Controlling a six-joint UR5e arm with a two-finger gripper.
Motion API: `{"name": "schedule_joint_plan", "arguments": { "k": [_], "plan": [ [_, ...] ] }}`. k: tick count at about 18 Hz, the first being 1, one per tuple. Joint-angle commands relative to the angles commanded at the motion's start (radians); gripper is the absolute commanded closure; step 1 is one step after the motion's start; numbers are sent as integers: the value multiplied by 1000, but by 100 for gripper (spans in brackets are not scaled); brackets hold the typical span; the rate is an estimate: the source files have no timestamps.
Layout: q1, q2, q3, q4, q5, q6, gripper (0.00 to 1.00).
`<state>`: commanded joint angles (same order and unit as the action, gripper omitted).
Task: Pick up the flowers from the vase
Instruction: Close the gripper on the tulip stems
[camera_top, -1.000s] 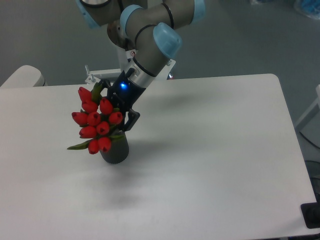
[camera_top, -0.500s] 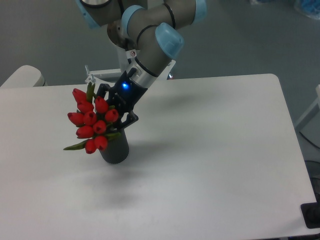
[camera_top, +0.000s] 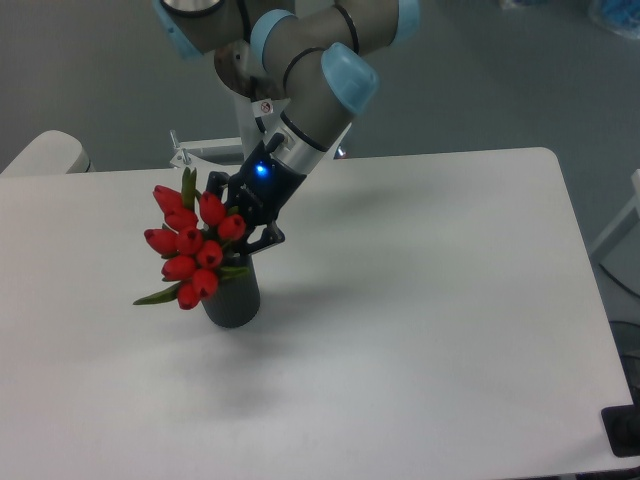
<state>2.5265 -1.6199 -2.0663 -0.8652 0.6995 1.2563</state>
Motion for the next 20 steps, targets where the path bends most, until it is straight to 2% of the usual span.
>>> {"name": "schedule_joint_plan", "arguments": {
  "k": [6, 12, 16, 20],
  "plan": [
    [2, 18, 11, -15, -34, -9, 65],
    [3, 57, 40, -18, -46, -92, 65],
    [3, 84, 66, -28, -61, -138, 65],
    [8, 95, 118, -58, -74, -196, 65]
  ]
}}
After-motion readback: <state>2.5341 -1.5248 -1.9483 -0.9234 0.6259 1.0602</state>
